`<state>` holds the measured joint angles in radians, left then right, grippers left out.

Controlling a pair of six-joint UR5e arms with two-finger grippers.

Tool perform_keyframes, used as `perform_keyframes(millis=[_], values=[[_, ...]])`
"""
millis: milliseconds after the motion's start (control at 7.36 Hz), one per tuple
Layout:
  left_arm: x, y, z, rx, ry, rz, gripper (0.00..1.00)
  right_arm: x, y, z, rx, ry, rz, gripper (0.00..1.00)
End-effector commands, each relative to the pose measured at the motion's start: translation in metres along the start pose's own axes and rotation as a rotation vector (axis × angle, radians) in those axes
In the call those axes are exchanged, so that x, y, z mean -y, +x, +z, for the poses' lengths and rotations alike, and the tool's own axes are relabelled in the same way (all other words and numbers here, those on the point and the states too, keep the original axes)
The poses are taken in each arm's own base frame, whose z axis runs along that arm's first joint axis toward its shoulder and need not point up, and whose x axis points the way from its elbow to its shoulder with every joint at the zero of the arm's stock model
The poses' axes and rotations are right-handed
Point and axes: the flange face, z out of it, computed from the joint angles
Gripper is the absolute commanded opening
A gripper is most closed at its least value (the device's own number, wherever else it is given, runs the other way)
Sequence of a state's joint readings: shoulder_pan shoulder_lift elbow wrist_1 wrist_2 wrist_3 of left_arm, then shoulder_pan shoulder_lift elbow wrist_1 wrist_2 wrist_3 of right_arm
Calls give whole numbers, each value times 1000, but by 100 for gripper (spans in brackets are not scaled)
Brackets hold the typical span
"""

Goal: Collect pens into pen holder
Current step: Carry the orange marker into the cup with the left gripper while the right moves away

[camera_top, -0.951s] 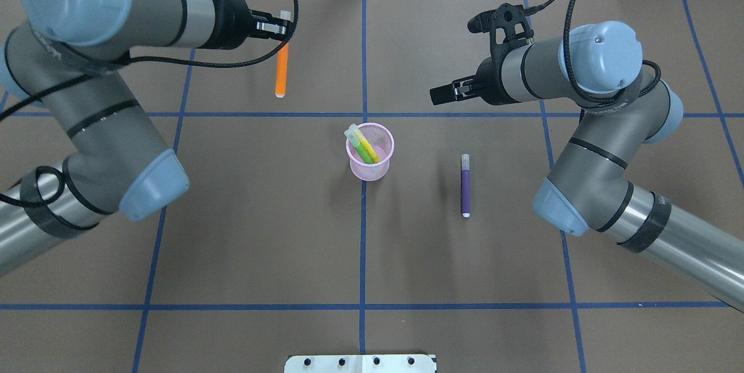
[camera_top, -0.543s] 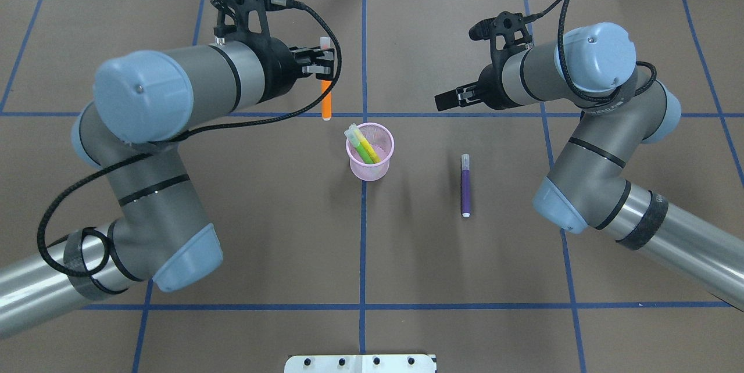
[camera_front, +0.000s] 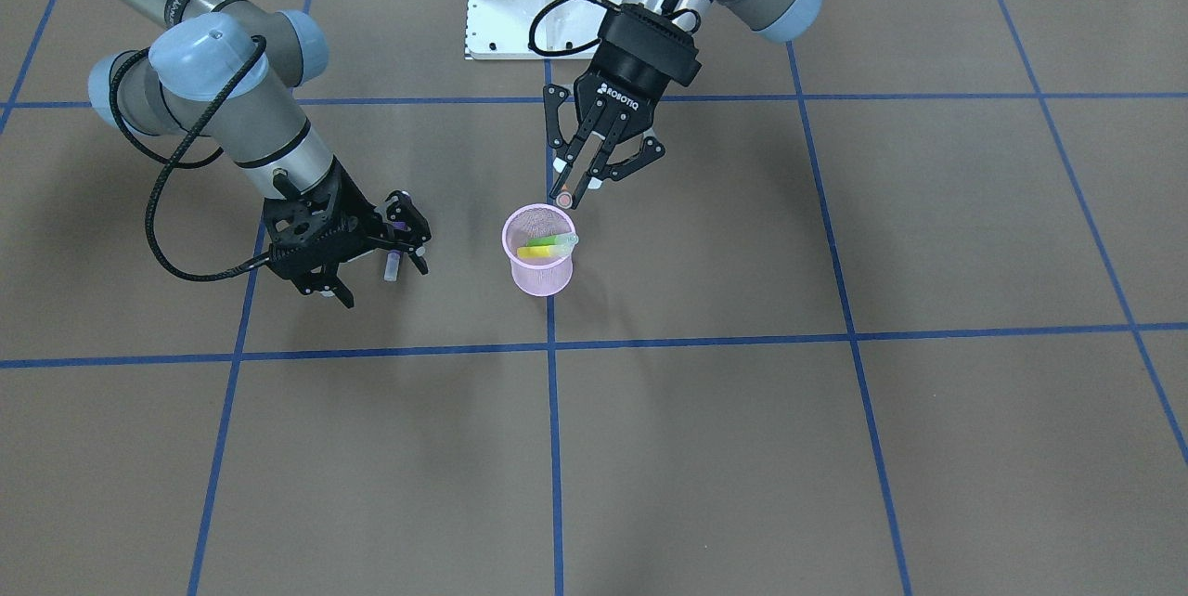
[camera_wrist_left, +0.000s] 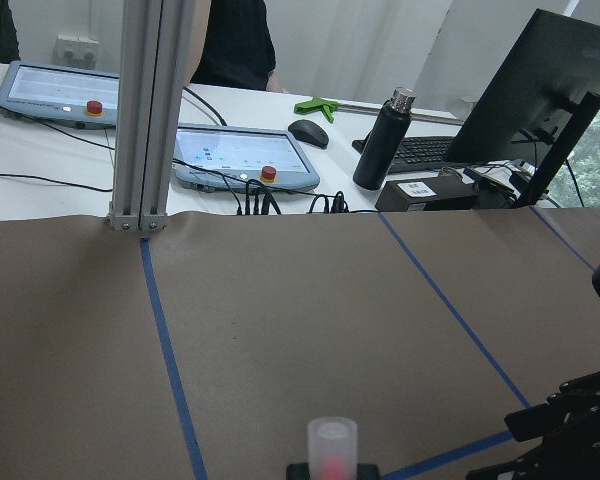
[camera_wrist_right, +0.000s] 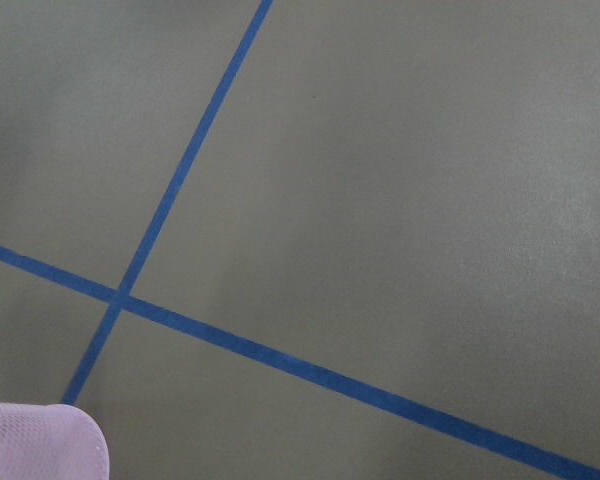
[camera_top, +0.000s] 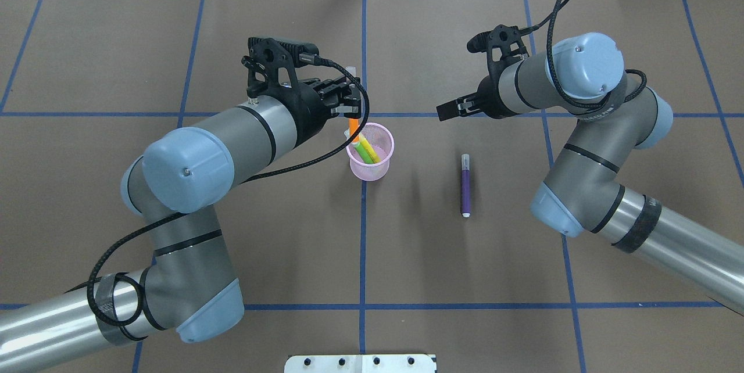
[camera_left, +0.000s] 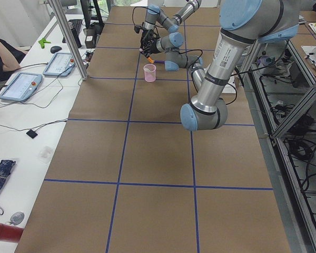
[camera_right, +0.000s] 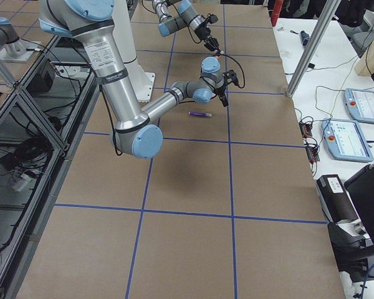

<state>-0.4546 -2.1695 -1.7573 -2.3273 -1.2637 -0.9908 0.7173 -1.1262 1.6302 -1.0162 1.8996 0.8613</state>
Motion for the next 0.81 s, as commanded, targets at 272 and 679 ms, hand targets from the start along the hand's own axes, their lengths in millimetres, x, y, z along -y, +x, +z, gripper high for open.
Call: perform_keyframes(millis=[272,679], values=[[-19,1,17,-28,26,-32,0,-15,9,21,-129,-310,143,99],[-22,13,41,-16,16,-45,0,-19,8,23,-129,-358,201,99]])
